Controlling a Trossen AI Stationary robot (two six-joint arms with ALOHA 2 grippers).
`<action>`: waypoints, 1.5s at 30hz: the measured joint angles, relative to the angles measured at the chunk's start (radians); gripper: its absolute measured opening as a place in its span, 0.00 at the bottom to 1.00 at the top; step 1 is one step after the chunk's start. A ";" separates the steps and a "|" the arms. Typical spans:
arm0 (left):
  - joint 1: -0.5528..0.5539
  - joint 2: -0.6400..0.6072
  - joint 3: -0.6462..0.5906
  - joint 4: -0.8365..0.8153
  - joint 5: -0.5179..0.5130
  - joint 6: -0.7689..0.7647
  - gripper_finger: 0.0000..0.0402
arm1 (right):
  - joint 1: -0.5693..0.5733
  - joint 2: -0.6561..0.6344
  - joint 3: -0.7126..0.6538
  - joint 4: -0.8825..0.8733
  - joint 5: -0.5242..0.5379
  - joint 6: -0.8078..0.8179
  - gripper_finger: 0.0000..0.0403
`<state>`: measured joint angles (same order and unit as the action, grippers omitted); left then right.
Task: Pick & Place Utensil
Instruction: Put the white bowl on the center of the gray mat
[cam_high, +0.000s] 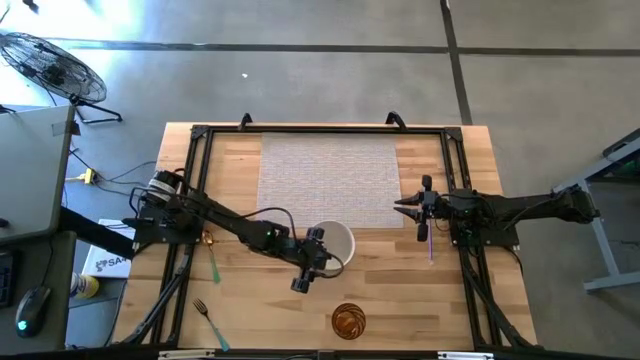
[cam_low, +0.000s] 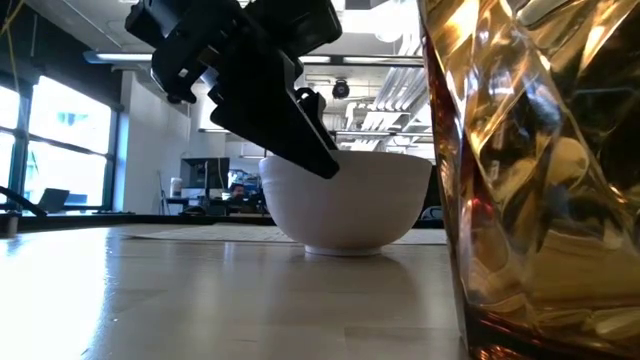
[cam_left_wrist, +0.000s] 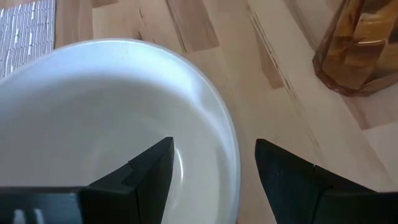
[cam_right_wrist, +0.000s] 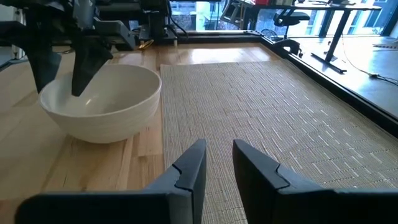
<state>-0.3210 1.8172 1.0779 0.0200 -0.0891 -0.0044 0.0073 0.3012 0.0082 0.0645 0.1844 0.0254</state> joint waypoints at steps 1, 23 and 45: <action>0.000 0.000 0.000 -0.001 0.000 0.000 0.55 | 0.000 0.000 0.000 0.000 0.000 0.000 0.18; 0.000 0.000 -0.001 0.000 0.003 -0.031 0.07 | 0.000 0.000 0.000 0.000 0.000 0.000 0.18; -0.019 -0.103 0.019 -0.101 -0.058 0.032 0.02 | 0.000 0.003 0.000 0.001 0.000 0.000 0.18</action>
<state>-0.3403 1.7144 1.0966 -0.0805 -0.1476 0.0279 0.0074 0.3042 0.0082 0.0659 0.1844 0.0254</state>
